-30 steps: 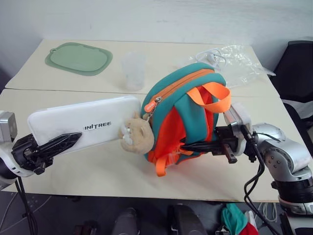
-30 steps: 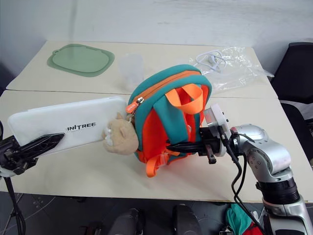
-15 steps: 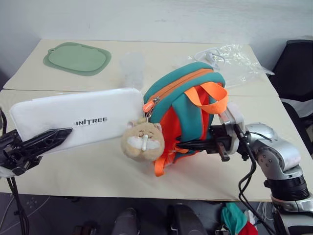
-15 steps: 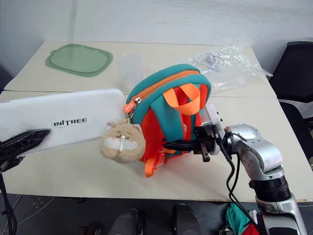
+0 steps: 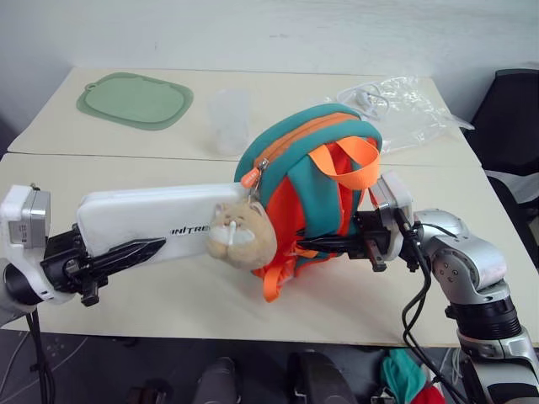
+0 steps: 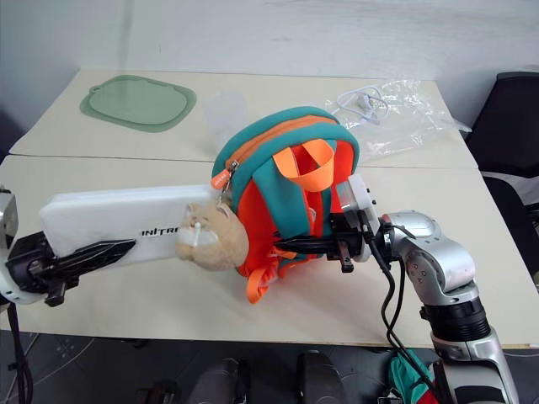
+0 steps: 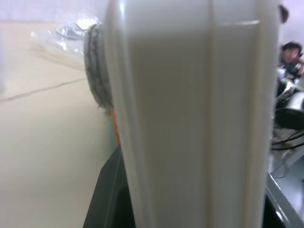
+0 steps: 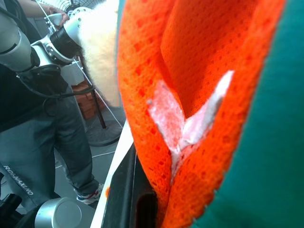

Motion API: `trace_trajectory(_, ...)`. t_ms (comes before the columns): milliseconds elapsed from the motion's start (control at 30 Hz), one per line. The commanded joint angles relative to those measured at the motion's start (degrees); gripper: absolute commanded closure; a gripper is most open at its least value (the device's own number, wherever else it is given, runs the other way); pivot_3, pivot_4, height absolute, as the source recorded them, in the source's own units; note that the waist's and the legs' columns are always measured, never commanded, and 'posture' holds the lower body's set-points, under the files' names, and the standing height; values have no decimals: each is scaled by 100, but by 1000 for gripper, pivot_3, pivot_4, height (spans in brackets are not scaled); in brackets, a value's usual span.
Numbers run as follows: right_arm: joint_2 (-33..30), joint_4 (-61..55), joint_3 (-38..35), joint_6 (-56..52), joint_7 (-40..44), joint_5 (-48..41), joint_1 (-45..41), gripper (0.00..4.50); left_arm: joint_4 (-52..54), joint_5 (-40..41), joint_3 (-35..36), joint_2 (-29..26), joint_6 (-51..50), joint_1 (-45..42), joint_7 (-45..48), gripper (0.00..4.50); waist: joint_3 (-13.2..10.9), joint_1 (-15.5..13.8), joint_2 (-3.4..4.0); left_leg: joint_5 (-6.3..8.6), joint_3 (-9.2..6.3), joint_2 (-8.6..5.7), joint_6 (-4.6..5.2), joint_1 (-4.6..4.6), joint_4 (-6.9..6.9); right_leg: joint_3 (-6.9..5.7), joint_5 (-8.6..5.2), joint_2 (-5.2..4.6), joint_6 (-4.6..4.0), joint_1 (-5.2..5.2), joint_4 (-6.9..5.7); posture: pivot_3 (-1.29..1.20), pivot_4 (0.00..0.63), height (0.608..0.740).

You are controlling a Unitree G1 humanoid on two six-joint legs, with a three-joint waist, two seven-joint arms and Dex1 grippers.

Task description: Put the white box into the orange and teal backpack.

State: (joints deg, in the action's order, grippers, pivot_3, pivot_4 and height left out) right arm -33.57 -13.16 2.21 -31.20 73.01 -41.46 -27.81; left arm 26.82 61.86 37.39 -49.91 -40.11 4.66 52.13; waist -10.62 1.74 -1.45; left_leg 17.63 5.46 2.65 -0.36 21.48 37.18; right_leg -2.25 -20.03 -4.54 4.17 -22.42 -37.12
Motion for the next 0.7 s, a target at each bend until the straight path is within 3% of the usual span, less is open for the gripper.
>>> trace_trajectory(33,-53,-131,15,39,85,-29,1,4317,11,-409,-203,134,503,-458,-245,3143,0,-17,0,0,-1,0,1,0,0,-1,0,0,0,1,0,0,150,740)
trace_trajectory(433,-305,-303,128,-133,328,-72,159,4317,-57,-390,-1446,-221,-66,-1805,-385,3143,0,-14,-1,0,-1,0,3,7,2,-4,2,3,5,0,5,0,150,740)
trace_trajectory(700,-208,-341,183,-67,208,-30,154,4319,-681,-1421,-3269,376,9,-3169,-329,3143,0,-25,-1,-3,1,-2,4,7,14,-3,3,9,7,1,-6,0,150,740)
